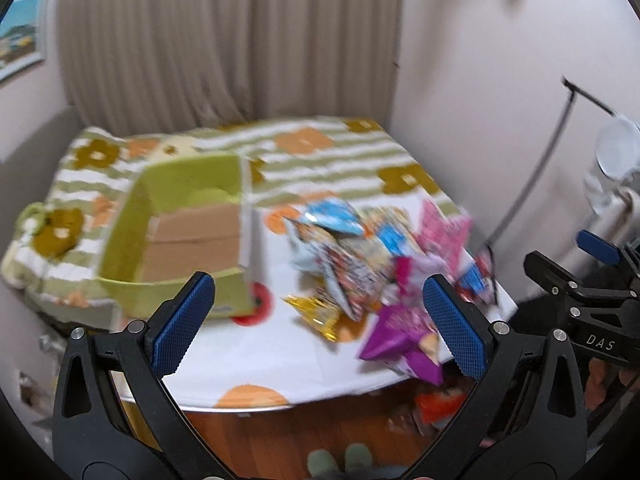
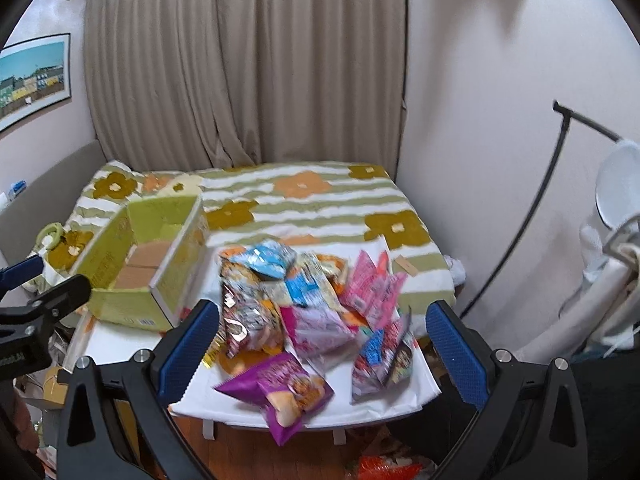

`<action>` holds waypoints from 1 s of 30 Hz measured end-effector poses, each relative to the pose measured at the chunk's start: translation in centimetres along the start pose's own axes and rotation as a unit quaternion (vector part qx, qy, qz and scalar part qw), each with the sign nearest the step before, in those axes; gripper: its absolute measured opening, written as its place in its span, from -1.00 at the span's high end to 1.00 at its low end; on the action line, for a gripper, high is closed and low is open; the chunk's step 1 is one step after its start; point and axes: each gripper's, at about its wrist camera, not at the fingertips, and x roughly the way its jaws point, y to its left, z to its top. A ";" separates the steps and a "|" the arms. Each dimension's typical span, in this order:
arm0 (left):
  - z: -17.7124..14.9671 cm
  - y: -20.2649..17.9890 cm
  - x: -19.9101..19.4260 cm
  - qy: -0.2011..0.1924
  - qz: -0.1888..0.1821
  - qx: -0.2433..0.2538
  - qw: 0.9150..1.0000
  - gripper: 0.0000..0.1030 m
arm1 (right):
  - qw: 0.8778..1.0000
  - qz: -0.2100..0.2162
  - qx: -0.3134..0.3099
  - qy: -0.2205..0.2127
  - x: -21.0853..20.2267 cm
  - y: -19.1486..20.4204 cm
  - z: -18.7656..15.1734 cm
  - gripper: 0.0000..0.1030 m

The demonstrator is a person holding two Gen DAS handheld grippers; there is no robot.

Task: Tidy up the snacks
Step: 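Grasp the purple snack bag with the left tool while the right tool grasps the blue-red bag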

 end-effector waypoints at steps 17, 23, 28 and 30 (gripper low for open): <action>-6.2 -8.5 13.4 0.157 -0.064 0.003 0.985 -0.99 | 0.994 0.018 0.020 0.109 8.7 -7.9 -5.5 -0.99; -8.4 -9.1 18.5 0.211 -0.035 -0.011 0.977 -0.99 | 0.989 0.051 0.010 0.136 12.8 -8.6 -6.1 -0.99; -9.7 -8.3 20.7 0.228 -0.052 -0.049 0.971 -0.99 | 0.986 0.071 -0.003 0.152 16.2 -8.5 -6.7 -0.99; -10.0 -8.0 21.6 0.235 -0.062 -0.064 0.968 -0.99 | 0.985 0.076 -0.005 0.156 16.9 -8.5 -7.0 -0.99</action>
